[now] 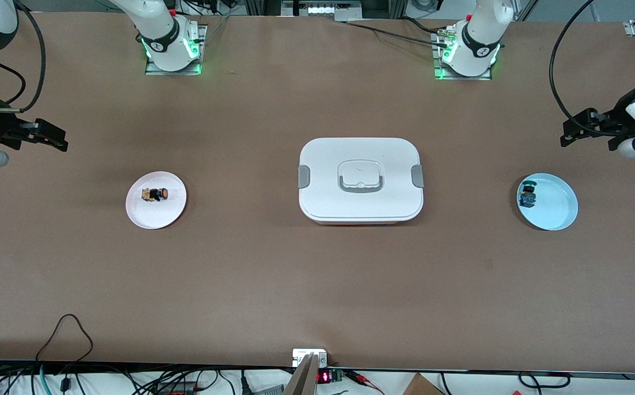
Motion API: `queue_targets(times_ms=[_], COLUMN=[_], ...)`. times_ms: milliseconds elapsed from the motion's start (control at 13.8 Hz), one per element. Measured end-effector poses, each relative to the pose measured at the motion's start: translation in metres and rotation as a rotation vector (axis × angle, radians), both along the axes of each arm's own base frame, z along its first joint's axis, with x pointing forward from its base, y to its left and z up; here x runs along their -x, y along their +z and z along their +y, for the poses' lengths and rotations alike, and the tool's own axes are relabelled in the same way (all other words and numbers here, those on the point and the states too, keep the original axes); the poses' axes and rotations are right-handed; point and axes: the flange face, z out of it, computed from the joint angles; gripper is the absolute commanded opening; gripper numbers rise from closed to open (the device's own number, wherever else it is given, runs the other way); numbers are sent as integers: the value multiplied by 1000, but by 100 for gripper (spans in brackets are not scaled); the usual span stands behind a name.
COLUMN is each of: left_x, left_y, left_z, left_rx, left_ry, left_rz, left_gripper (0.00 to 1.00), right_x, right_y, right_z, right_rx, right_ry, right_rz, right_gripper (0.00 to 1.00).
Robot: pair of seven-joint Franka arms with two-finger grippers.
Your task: Transfer orange switch to right arm and place
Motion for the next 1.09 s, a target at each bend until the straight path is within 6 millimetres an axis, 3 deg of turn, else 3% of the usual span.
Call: queue_targets(times_ms=[1087], left_x=[0], left_y=[0], left_z=[0], left_rx=[0], left_ry=[-1], left_rz=[1], left_gripper=[100], right_x=[-1], right_y=[8], right_z=[2], right_rx=[-42], right_ry=[17], right_rz=[-16], right_gripper=[100])
